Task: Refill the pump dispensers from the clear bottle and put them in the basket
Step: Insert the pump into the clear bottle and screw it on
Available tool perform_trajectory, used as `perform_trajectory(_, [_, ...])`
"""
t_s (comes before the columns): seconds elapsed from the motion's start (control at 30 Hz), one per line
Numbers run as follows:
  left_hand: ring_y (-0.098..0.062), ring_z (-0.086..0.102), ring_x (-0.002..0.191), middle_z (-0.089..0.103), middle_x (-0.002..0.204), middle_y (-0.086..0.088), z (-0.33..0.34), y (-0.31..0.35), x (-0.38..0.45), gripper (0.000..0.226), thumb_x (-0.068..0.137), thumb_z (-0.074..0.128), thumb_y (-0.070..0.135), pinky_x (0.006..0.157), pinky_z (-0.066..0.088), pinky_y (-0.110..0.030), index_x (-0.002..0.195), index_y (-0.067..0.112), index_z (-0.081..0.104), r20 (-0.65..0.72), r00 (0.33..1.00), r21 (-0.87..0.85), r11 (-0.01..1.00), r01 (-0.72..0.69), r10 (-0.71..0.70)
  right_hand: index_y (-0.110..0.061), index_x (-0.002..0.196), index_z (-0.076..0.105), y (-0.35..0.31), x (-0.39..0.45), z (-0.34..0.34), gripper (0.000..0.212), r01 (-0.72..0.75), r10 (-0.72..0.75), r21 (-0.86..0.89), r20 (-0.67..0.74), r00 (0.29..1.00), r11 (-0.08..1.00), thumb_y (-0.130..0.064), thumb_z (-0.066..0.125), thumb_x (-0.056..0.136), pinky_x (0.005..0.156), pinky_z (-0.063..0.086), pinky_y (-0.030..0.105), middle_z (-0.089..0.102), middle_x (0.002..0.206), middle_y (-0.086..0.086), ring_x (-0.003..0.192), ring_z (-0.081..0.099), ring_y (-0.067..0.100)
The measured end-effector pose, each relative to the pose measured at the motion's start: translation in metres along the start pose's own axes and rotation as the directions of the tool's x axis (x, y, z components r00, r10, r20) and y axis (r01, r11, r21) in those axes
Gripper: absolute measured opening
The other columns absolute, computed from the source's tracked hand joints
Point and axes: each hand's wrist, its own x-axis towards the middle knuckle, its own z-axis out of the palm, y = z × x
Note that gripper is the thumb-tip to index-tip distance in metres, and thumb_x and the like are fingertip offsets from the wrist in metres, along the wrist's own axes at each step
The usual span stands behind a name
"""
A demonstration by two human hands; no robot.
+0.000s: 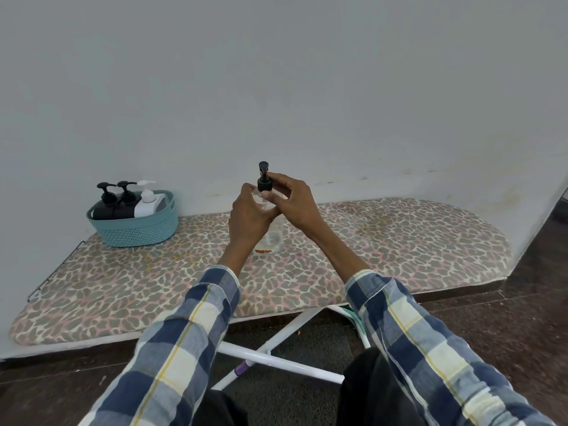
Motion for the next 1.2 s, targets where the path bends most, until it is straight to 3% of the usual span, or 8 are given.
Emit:
perform_trajectory(0.1, [-0.024,0.065,0.092,0.066,0.114,-0.005,-0.005,0.0,0.003,0.059,0.087,0.088,0.04,0.062,0.041,-0.03,0.122,0.017,0.047,0.06,0.998,-0.003,1.0,-0.018,0.018,-0.015,0.141,0.068,0.0,-0.007,-0.001,0.047,0.003,-0.004,-0.031,-0.044,0.999,1.0,-0.023,0.08,0.096,0.108,0.045,0.013,0.069,0.14,0.0,0.131,0.063,0.01])
perform_trajectory(0.27, [-0.03,0.048,0.135,0.041,0.148,-0.011,-0.014,-0.007,-0.002,0.096,0.084,0.085,0.058,0.101,0.04,-0.032,0.152,0.01,0.037,0.06,0.996,0.045,0.997,-0.07,0.067,-0.015,0.126,0.072,0.005,-0.025,-0.004,0.044,-0.176,0.165,-0.09,-0.114,0.98,0.98,-0.052,0.066,0.103,0.099,0.055,0.035,0.07,0.128,-0.001,0.113,0.066,0.015])
perform_trajectory(0.57, [-0.022,0.048,0.132,0.036,0.149,-0.01,-0.015,0.001,-0.028,0.094,0.082,0.093,0.042,0.109,0.046,-0.037,0.149,0.009,0.035,0.023,0.998,-0.176,0.982,0.066,-0.063,-0.016,0.13,0.051,-0.005,-0.047,-0.01,0.057,-0.277,0.29,-0.175,0.055,0.955,0.945,-0.067,0.039,0.107,0.095,0.057,0.051,0.069,0.116,0.005,0.103,0.071,0.025])
perform_trajectory(0.73, [-0.025,0.061,0.122,0.059,0.141,-0.013,-0.017,-0.009,-0.037,0.077,0.092,0.086,0.031,0.092,0.047,-0.035,0.153,0.014,0.042,0.124,0.975,-0.267,0.941,0.21,-0.182,-0.015,0.151,0.041,-0.004,-0.06,-0.019,0.054,-0.297,0.334,-0.2,0.188,0.924,0.934,-0.051,0.047,0.111,0.099,0.059,0.053,0.059,0.144,0.013,0.118,0.067,0.031])
perform_trajectory(0.87, [-0.032,0.058,0.133,0.056,0.152,-0.015,-0.012,-0.018,-0.043,0.083,0.1,0.074,0.027,0.093,0.049,-0.035,0.167,0.029,0.026,0.21,0.962,-0.244,0.944,0.222,-0.172,-0.025,0.164,0.03,0.006,-0.064,-0.024,0.059,-0.292,0.347,-0.235,0.243,0.906,0.927,-0.034,0.054,0.111,0.1,0.058,0.051,0.056,0.15,0.013,0.124,0.064,0.032])
perform_trajectory(0.97, [-0.037,0.056,0.135,0.047,0.158,-0.014,0.0,-0.012,-0.044,0.085,0.099,0.071,0.031,0.07,0.056,-0.023,0.169,0.033,0.022,0.192,0.964,-0.232,0.946,0.228,-0.185,-0.03,0.167,0.024,0.012,-0.067,-0.023,0.067,-0.29,0.343,-0.236,0.232,0.91,0.928,-0.033,0.057,0.109,0.1,0.055,0.045,0.05,0.155,0.015,0.131,0.06,0.033])
perform_trajectory(1.1, [-0.036,0.057,0.135,0.045,0.16,-0.015,0.026,0.006,-0.042,0.093,0.09,0.066,0.046,0.105,0.054,-0.049,0.169,0.03,0.02,0.192,0.963,-0.231,0.945,0.232,-0.189,-0.018,0.168,0.02,0.023,-0.058,-0.033,0.077,-0.234,0.272,-0.249,0.128,0.954,0.94,-0.021,0.065,0.106,0.101,0.047,0.038,0.046,0.159,0.014,0.134,0.056,0.03])
perform_trajectory(1.2, [-0.034,0.051,0.144,0.044,0.164,-0.014,0.054,0.024,-0.033,0.082,0.103,0.065,0.034,0.113,0.048,-0.05,0.171,0.026,0.02,0.191,0.972,-0.256,0.949,0.181,-0.134,-0.018,0.168,0.018,0.041,-0.046,-0.052,0.087,-0.263,0.28,-0.275,0.023,0.96,0.925,-0.028,0.07,0.099,0.113,0.045,0.057,0.041,0.161,0.016,0.144,0.046,0.037])
